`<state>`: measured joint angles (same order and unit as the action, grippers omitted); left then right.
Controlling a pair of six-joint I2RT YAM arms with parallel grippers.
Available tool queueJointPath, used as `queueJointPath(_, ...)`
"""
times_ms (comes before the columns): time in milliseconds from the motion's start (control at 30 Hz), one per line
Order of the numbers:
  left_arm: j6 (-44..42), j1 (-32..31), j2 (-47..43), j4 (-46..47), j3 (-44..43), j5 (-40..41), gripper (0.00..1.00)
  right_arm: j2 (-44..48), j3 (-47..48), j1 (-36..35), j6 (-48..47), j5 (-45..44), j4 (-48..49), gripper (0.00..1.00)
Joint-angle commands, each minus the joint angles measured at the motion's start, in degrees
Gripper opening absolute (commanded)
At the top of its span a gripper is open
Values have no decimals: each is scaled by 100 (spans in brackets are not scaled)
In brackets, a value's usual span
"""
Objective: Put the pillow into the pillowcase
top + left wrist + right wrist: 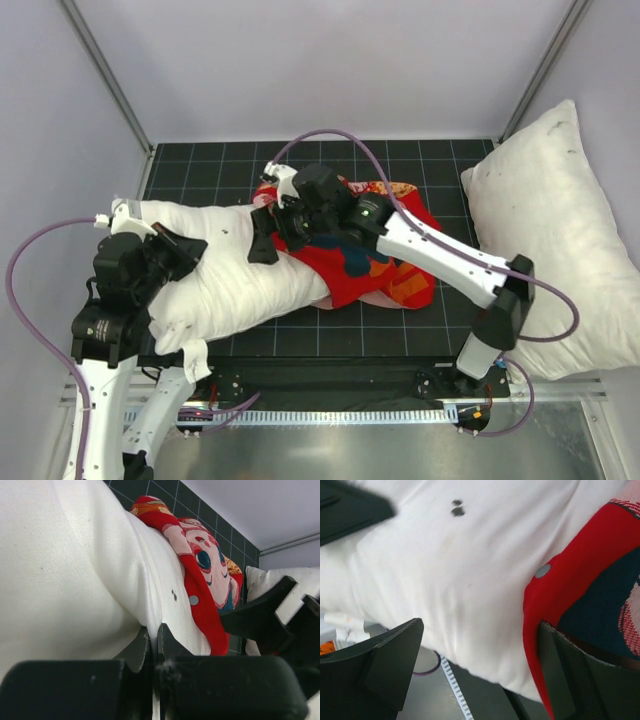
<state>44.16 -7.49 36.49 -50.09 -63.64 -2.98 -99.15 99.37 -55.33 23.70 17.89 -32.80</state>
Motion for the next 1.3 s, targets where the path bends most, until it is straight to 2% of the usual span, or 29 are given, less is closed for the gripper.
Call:
queueJointPath(0,-109,-60,16,307,-228,-291,0,914,-556,-197,-857,-223,413,100)
queueJointPath(67,-127,-60,51,263,-272,-299,0,1195,-848,-372,-1374,-750,607,100)
queueJointPath(167,-118,-51,60,201,-325,-396,0,1810,-1735,-671,-2094,-1235,1701,100)
queueJointPath(200,-118,-60,60,192,-334,-405,0,2082,-2207,-715,-2107,-1392,1950,100)
queueJointPath(267,-136,-60,51,122,-395,-379,0,2268,-2535,-725,-2151,-1621,2250,100)
queueJointPath(333,-145,-60,51,113,-430,-361,0,2426,-2844,-725,-2071,-1631,2515,100)
queueJointPath(400,-162,-60,86,96,-448,-352,0,2445,-2879,-742,-2342,-1053,2419,100)
queueJointPath(467,-180,-51,165,96,-439,-396,0,2383,-2862,-847,-2562,-989,2471,100)
queueJointPath(567,-189,-51,253,95,-430,-536,0,2061,-3012,-1549,-3501,-2435,2831,100)
queueJointPath(633,-171,-60,280,130,-439,-545,0,1717,-2565,-1769,-3819,-2991,2324,100)
queueJointPath(700,-162,-51,289,131,-491,-537,0,1259,-2283,-1849,-4083,-3177,2042,100)
queueJointPath(833,-171,-60,341,131,-544,-572,0,837,-2264,-1946,-4374,-3239,2181,100)
queueJointPath(933,-162,-60,403,139,-562,-659,0,277,-1905,-1946,-4374,-3807,1953,98)
queueJointPath(967,-154,-60,411,139,-580,-677,0,100,-1669,-1946,-4261,-4019,1883,61)
queueJointPath(1033,-145,-60,429,157,-632,-695,0,-190,-1431,-1946,-3902,-4598,1935,17)
queueJointPath(1067,-171,-60,438,157,-667,-704,0,-183,-1351,-1946,-3708,-4810,1952,4)
queueJointPath(1167,-337,-60,517,61,-947,-477,13,290,-1657,-1938,-3365,-4865,2566,4)
queueJointPath(1267,-680,-51,736,-361,-1387,-221,40,860,-1982,-1727,-2777,-4760,2901,4)
